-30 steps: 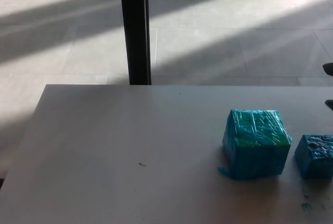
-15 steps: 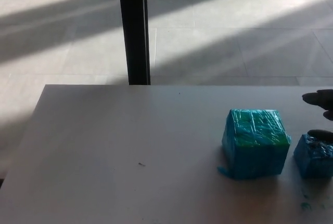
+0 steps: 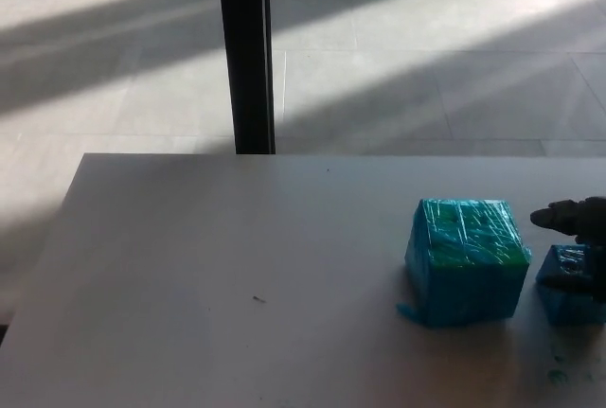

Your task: The robot uses its right hand to pick up the small cube kept on the middle on the desk and place it on the bigger cube kept next to it

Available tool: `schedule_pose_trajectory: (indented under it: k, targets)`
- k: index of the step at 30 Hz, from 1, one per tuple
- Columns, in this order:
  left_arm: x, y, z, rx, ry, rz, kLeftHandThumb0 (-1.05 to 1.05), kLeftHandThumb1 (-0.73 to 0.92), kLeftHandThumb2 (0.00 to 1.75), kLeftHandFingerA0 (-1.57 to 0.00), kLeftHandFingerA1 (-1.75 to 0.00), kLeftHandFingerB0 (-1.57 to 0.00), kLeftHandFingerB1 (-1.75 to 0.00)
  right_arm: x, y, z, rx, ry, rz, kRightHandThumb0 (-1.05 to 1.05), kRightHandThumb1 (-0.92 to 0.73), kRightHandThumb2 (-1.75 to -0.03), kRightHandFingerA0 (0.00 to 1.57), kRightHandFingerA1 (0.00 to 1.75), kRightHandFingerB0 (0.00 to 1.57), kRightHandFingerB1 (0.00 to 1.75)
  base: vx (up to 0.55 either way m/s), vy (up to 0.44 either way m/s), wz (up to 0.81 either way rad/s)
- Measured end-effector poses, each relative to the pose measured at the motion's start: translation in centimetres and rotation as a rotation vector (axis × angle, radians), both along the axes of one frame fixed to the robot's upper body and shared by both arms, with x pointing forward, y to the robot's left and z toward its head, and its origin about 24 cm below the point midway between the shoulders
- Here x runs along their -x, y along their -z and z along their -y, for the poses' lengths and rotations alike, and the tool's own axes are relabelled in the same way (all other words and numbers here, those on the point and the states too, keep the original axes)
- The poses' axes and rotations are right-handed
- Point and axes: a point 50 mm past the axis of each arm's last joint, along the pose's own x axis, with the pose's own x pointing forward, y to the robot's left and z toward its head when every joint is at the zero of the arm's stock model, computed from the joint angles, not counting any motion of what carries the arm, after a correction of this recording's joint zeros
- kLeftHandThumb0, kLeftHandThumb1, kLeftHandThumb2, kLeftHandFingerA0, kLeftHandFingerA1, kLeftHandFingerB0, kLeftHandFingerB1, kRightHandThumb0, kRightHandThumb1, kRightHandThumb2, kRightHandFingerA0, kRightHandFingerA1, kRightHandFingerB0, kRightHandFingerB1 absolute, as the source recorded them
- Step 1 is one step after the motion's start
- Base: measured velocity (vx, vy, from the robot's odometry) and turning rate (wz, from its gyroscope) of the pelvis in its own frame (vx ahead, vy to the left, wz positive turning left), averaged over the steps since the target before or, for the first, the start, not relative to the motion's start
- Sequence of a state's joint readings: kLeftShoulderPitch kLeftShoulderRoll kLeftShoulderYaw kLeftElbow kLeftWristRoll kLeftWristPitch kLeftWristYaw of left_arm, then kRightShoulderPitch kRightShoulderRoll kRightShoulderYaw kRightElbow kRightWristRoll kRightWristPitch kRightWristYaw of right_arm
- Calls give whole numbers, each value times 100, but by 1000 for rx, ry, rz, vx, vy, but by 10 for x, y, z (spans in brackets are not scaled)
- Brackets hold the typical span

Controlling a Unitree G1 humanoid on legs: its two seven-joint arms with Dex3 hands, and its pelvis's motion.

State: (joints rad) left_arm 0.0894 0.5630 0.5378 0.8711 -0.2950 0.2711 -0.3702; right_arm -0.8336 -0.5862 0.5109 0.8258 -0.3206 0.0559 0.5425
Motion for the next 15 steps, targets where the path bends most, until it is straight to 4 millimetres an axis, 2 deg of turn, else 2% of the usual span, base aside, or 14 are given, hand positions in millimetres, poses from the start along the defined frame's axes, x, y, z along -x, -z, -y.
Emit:
schedule_pose_trajectory:
  k: [8, 12, 15]
  targets:
    - [0, -1, -2, -1, 14, -20, -84, 84, 65, -35, -49, -25, -36, -3, 6, -5, 79, -35, -2, -87, -52, -80, 0, 0, 0, 0, 0, 0, 0]
    - [0, -1, -3, 0, 13, -20, -84, 83, 65, -37, -51, -26, -37, -3, 9, -6, 119, -55, -5, -87, -52, -83, 0, 6, 0, 2, 0, 0, 0]
    - [-1, -1, -2, 1, 16, -21, -85, 83, 65, -37, -51, -26, -37, -3, 11, -8, 168, -85, -13, -75, -48, -74, 0, 3, 0, 5, 0, 0, 0]
